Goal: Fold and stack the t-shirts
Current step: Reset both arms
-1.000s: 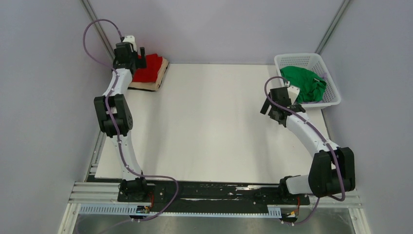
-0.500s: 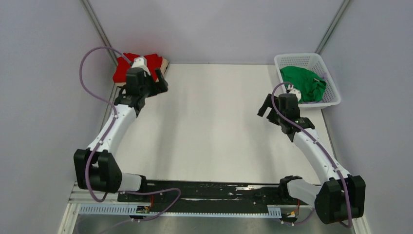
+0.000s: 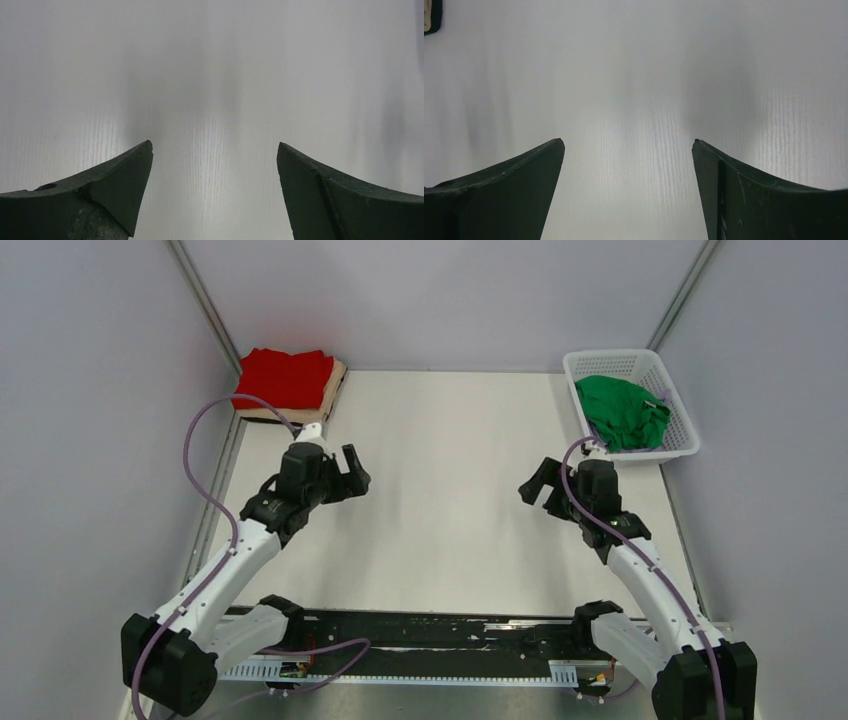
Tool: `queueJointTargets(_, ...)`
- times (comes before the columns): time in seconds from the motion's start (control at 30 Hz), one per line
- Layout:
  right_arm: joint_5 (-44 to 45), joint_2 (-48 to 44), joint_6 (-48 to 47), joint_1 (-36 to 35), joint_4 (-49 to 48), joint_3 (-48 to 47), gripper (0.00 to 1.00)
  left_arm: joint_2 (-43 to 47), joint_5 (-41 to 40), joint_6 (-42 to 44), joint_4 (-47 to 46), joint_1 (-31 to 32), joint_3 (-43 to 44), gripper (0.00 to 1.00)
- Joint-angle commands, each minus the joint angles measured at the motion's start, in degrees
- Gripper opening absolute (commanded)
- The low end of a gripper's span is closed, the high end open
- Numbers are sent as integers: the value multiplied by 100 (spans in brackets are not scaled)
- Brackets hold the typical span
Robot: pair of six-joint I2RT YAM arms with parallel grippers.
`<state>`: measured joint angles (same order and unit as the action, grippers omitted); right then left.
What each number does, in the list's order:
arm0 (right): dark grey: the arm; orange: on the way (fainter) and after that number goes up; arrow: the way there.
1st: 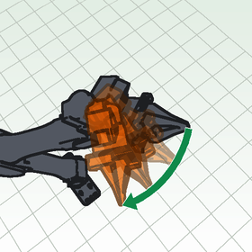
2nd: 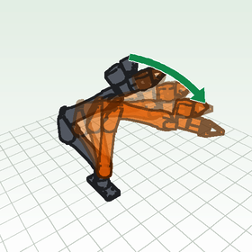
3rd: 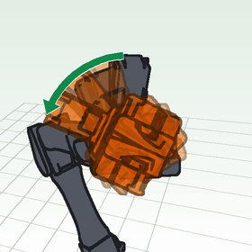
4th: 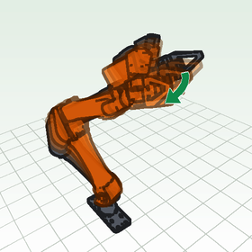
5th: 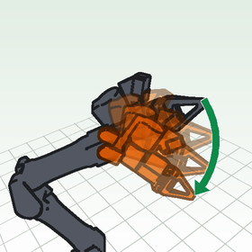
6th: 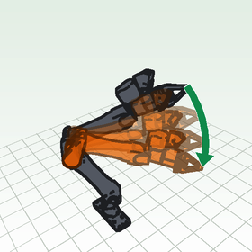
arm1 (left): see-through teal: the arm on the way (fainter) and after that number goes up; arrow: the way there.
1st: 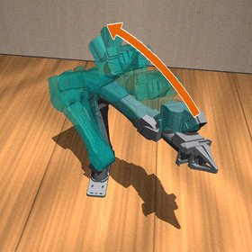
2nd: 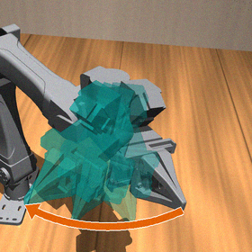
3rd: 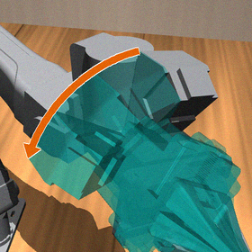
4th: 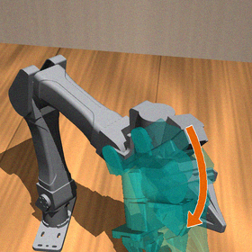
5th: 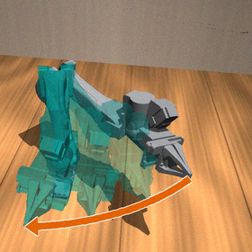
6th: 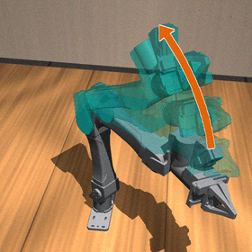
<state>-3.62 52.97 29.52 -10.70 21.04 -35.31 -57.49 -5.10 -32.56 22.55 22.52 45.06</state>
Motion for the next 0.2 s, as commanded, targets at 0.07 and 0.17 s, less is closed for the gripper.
queueJointTargets(0.07,-96,-277,111,11,-503,12,100,83,-367,-44,80,24,208,100)
queueJointTargets(0.17,-41,-426,94,14,-552,16,100,76,-374,-46,75,24,207,100)
